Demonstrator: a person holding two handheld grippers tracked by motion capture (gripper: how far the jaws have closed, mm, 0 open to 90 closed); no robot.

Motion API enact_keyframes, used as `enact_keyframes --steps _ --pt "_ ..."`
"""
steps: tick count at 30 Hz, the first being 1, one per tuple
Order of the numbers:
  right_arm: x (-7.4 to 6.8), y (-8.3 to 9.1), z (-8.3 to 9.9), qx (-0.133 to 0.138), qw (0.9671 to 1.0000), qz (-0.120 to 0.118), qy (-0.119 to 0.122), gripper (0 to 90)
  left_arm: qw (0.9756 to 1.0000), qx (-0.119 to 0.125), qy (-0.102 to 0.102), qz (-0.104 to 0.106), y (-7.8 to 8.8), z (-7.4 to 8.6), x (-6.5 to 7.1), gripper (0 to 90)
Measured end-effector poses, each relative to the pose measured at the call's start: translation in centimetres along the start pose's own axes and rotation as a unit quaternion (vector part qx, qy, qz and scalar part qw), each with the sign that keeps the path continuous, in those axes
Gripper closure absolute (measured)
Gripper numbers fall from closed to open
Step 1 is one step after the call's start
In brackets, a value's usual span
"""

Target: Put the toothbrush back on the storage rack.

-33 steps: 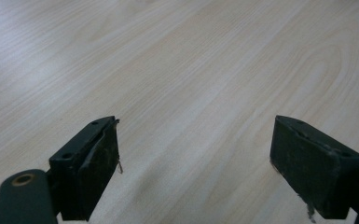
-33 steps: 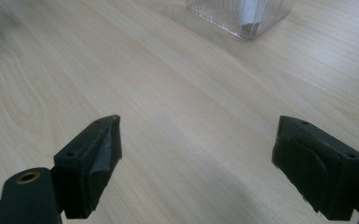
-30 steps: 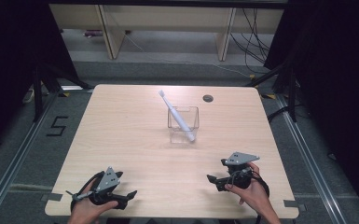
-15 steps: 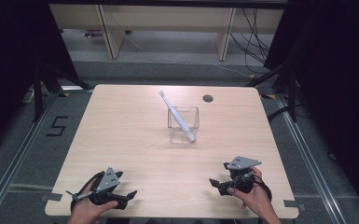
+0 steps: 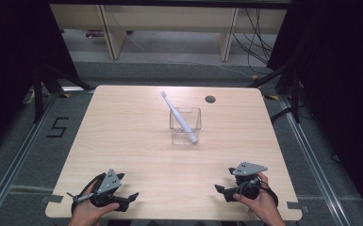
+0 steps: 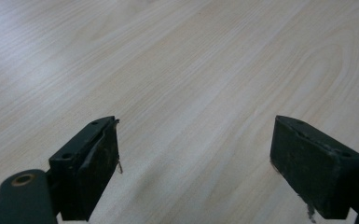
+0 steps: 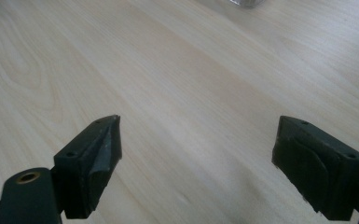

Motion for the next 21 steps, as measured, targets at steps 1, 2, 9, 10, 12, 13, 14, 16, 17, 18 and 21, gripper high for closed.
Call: enact_keyframes --steps 1,2,9,10,12,13,14,16,17,18,21 --pt "-0.06 0.14 0.16 -0.005 0.9999 0.004 -0.009 16.2 1.0 0.0 0.0 0.0 0.0 0.0 0.01 14.9" --pt "-0.12 0.22 0.17 -0.004 1.0 0.001 -0.007 16.2 1.0 -0.001 -0.001 0.0 -0.01 0.02 0.0 14.9" --pt "-0.2 0.43 0.64 -0.008 1.0 0.002 0.001 16.2 1.0 0.003 0.001 0.004 -0.01 -0.08 0.2 14.9" --pt "-0.13 0.46 0.61 -0.007 0.9999 0.004 0.006 16.2 1.0 0.004 0.001 0.004 -0.01 -0.09 0.2 14.9" --pt "-0.04 0.55 0.57 -0.005 0.9999 0.0 0.009 16.2 1.0 0.006 0.0 0.004 -0.05 -0.13 0.2 14.9" --pt "0.02 0.59 0.62 -0.006 0.9999 0.004 0.008 16.2 1.0 0.004 -0.003 -0.001 -0.03 -0.11 0.11 14.9" --pt "0.22 0.6 0.62 -0.004 0.9998 0.01 0.015 16.2 1.0 0.003 -0.003 0.0 -0.03 -0.12 0.15 14.9" --pt "0.22 0.55 0.58 -0.003 0.9998 0.007 0.019 16.3 1.0 0.003 -0.006 0.0 -0.03 -0.14 0.18 14.9" --pt "0.17 0.55 0.59 -0.004 0.9999 0.003 0.016 16.2 1.0 0.003 -0.006 0.0 -0.02 -0.15 0.19 14.9" --pt "0.2 0.52 0.59 -0.004 0.9999 0.002 0.015 16.2 1.0 0.003 -0.006 0.0 -0.01 -0.15 0.2 14.9" --pt "0.17 0.45 0.63 -0.005 0.9999 0.003 0.014 16.2 1.0 0.003 -0.007 -0.001 -0.01 -0.15 0.16 14.9"
Point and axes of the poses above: each handheld gripper's, and its own axes: y roughly backward along the jaws, z roughly out of its underside, x roughly to its right, the point moved 9 cm from there along -y, roughly forward along the jaws, and after that the axes turned 1 degree about z, right-handed, at the moved point
